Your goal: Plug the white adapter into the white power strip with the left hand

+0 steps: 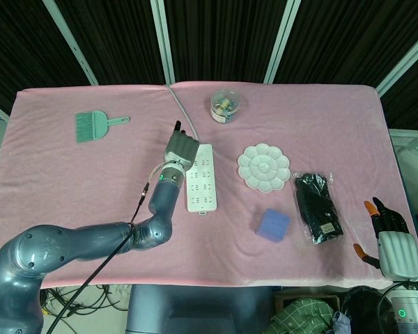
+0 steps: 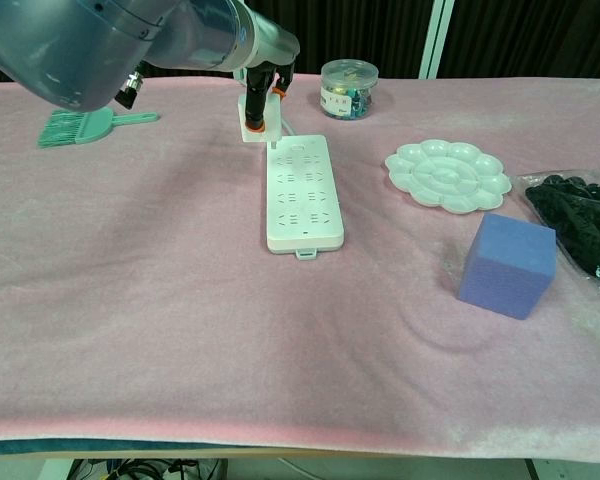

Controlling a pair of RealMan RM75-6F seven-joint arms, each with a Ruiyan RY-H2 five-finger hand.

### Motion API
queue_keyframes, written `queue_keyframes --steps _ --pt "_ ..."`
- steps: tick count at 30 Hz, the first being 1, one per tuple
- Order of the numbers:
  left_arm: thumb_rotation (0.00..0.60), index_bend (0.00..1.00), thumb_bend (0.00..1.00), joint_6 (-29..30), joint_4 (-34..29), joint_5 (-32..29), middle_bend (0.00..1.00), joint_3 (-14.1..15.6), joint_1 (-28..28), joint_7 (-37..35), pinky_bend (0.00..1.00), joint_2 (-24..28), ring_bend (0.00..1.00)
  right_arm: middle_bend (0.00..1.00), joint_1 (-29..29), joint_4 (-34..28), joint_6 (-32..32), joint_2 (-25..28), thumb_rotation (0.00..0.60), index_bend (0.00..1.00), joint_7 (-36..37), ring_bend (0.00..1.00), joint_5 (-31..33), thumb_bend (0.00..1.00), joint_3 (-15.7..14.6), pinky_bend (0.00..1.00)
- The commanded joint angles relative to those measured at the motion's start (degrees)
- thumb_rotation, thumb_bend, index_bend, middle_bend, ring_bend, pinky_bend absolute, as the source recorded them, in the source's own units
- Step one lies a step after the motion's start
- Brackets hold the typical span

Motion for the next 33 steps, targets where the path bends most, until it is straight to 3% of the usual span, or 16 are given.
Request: queue_keyframes --steps 1,19,27,33 --pt "0.6 0.59 0.55 0.5 -0.8 0.7 0.61 -0.3 0.3 -0.6 0.01 0.4 0.21 0.04 -0.1 -0.1 0.1 -0.1 0.6 0.1 0.0 0.13 0.3 0.13 0.1 0.13" --pt "0.6 0.6 0.55 1.6 -1.2 2.0 0.62 -0.9 0.3 -0.7 0.01 0.4 0.22 0.04 -0.4 -0.9 0.2 0.3 0.6 0.1 0.6 0.13 1.5 0.13 0.4 0.13" --pt "0.6 0.61 0.55 -0.8 3.4 4.6 0.62 -0.6 0.3 -1.2 0.01 -1.8 0.22 0.04 -0.5 -1.5 -0.1 0.6 0.6 0.1 0.2 0.13 2.0 0.12 0.3 0.13" --pt "0.6 0.61 0.55 -3.5 9.0 3.3 0.62 -0.4 -0.4 0.2 0.01 -4.9 0.22 0.04 -0.6 -1.7 -0.2 0.9 0.6 0.1 0.5 0.13 2.4 0.12 0.3 0.13"
